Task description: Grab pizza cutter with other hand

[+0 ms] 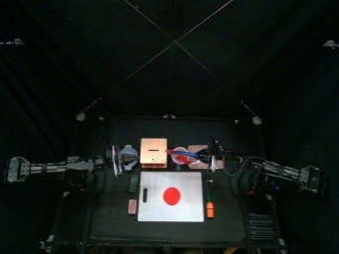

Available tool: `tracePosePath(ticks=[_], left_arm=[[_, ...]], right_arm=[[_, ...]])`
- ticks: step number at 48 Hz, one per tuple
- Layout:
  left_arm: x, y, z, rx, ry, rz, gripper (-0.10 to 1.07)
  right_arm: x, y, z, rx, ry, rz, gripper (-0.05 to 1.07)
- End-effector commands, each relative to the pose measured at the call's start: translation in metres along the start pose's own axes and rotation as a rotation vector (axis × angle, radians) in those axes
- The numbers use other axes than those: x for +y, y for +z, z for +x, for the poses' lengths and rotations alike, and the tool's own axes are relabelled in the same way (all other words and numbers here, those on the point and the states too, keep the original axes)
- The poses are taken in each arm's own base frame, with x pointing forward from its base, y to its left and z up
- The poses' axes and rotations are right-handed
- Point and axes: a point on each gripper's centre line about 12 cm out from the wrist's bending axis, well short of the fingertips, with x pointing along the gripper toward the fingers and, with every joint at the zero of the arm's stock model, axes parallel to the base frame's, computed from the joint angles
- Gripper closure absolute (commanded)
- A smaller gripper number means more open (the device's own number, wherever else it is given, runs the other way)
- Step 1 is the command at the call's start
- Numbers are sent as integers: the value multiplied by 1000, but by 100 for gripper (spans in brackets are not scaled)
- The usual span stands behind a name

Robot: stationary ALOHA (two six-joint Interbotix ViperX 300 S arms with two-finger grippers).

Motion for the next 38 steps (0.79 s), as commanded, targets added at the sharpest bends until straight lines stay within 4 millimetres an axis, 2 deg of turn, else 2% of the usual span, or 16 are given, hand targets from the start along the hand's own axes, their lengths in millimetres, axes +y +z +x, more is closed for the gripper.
tracePosePath(ticks=[1,9,18,28,33,38], left_arm=[[-2,12,5,-34,-17,35,74],[-7,13,12,-24,-45,69,63],[-19,3,22,18,-91,70,46],[-25,0,33,20,-111,69,26],[-26,4,39,15,-112,69,21],[-27,11,45,1,-116,71,21]], right_arm=[[7,5,0,-46,4,12,50],[23,2,4,-81,21,12,50],[40,-3,13,-68,64,29,50],[54,-8,31,-43,74,25,50],[61,-8,43,-29,76,13,50],[68,-10,56,-1,87,2,50]])
